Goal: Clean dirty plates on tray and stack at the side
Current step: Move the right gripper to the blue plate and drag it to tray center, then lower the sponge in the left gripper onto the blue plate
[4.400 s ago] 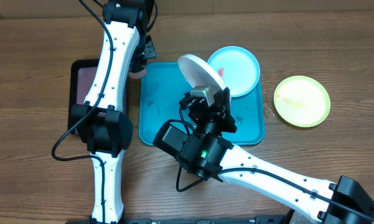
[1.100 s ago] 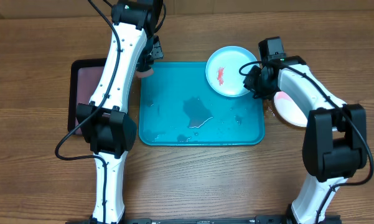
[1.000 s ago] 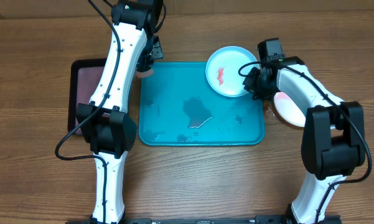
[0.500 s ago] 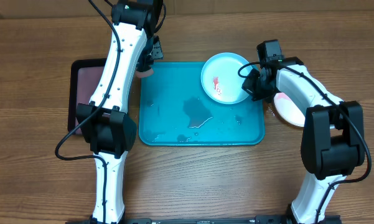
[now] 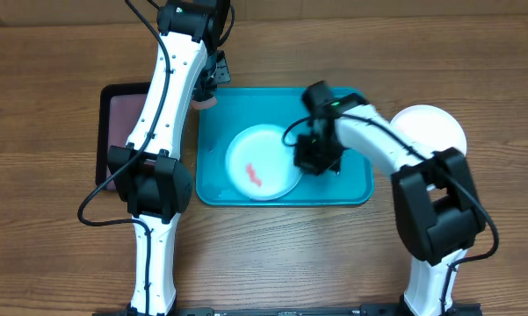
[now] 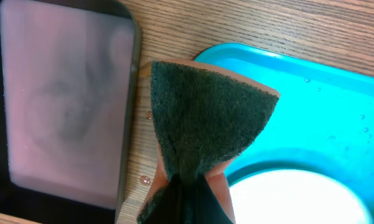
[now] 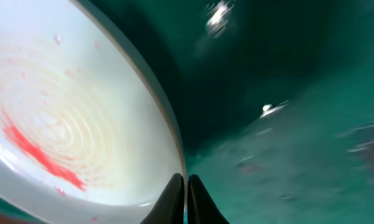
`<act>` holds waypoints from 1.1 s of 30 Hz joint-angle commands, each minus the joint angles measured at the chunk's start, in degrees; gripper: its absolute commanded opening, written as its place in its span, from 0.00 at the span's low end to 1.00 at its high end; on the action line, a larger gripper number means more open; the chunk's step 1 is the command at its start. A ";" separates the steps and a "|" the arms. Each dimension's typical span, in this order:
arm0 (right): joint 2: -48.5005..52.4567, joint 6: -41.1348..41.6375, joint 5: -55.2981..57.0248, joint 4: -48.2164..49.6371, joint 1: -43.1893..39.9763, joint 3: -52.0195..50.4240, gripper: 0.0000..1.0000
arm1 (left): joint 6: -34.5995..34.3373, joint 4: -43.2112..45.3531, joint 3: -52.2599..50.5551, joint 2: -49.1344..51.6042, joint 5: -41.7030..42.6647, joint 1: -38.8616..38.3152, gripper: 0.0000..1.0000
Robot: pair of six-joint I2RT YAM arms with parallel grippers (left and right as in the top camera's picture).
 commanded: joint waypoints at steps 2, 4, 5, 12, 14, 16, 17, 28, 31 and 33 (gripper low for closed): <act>0.57 -6.80 -1.49 -0.85 -0.61 4.66 0.28 | 1.11 0.07 -0.26 -0.04 0.24 -0.37 0.04; 0.57 -12.61 -1.46 -0.37 -0.98 6.43 0.49 | 1.09 0.09 -0.26 -0.04 0.24 -0.37 0.04; 0.57 -17.88 -0.55 1.05 -1.16 7.21 0.58 | 1.09 0.09 -0.26 -0.04 0.24 -0.37 0.04; 2.84 -28.24 3.85 6.95 -1.22 7.19 0.61 | 1.09 0.07 -0.26 -0.04 0.24 -0.37 0.04; 4.00 -28.41 3.87 7.02 -1.22 7.19 0.59 | 1.09 0.04 -0.26 -0.04 0.24 -0.37 0.04; 4.02 -28.37 3.67 7.10 -1.22 7.19 0.58 | 1.09 0.02 -0.26 -0.04 0.24 -0.37 0.04; 4.02 -28.37 3.43 7.23 -1.22 7.19 0.56 | 1.09 0.04 -0.26 -0.04 0.24 -0.37 0.04; 5.09 -25.11 5.14 7.65 -1.22 7.13 0.16 | 1.05 0.81 -0.26 -0.04 1.40 -0.37 0.04; 5.09 -20.35 4.94 7.17 -1.22 7.13 0.07 | 1.07 1.14 -0.26 -0.04 1.40 -0.37 0.04; 5.09 -14.19 4.79 6.73 -1.22 7.13 0.04 | 1.07 1.14 -0.26 -0.04 1.40 -0.39 0.05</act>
